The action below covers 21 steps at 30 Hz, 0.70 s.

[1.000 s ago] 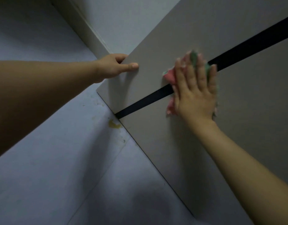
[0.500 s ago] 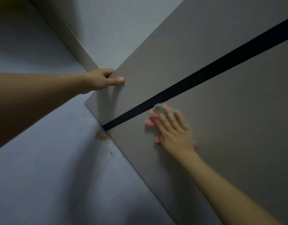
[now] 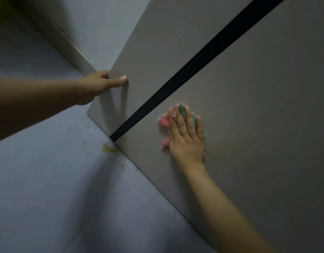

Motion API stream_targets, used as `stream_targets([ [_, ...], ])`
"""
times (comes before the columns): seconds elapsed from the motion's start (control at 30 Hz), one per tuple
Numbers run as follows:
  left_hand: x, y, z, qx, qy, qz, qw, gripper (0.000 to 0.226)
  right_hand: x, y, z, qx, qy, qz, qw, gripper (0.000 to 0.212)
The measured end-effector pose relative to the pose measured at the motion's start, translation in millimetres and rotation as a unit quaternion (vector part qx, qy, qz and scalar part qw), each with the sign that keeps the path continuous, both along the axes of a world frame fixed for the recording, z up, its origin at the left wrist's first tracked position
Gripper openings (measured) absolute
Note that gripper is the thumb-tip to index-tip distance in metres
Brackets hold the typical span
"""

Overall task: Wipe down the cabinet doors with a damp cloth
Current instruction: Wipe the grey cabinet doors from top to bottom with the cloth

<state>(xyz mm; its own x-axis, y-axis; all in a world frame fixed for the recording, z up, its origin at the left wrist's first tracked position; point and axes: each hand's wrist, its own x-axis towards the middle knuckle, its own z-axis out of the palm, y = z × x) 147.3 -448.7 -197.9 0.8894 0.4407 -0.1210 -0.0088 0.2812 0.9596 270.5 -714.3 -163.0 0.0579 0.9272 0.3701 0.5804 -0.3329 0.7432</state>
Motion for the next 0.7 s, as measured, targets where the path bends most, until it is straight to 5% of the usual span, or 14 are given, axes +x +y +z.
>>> stream_targets([
  [0.13,6.5,-8.4,2.0,-0.011,0.009,0.045,0.999,0.133,-0.2,-1.5,67.3,0.183,-0.001,-0.034,0.983,0.071],
  [0.3,8.6,-30.3,12.5,-0.030,0.013,0.115,0.993,0.143,-7.0,19.8,143.3,0.326,-0.046,-0.102,0.939,0.063],
  [0.5,11.2,-42.3,20.9,-0.049,0.032,0.116,0.992,0.125,2.3,28.5,72.6,0.093,0.004,0.064,0.994,0.052],
  [0.63,11.7,-46.3,28.2,-0.060,0.077,0.121,0.988,0.161,8.0,-21.6,46.1,-0.004,-0.003,0.029,1.000,0.070],
  [0.7,14.0,-51.8,31.1,-0.065,0.095,0.123,0.986,0.155,12.2,-44.4,61.3,0.026,-0.021,0.011,0.999,0.067],
])
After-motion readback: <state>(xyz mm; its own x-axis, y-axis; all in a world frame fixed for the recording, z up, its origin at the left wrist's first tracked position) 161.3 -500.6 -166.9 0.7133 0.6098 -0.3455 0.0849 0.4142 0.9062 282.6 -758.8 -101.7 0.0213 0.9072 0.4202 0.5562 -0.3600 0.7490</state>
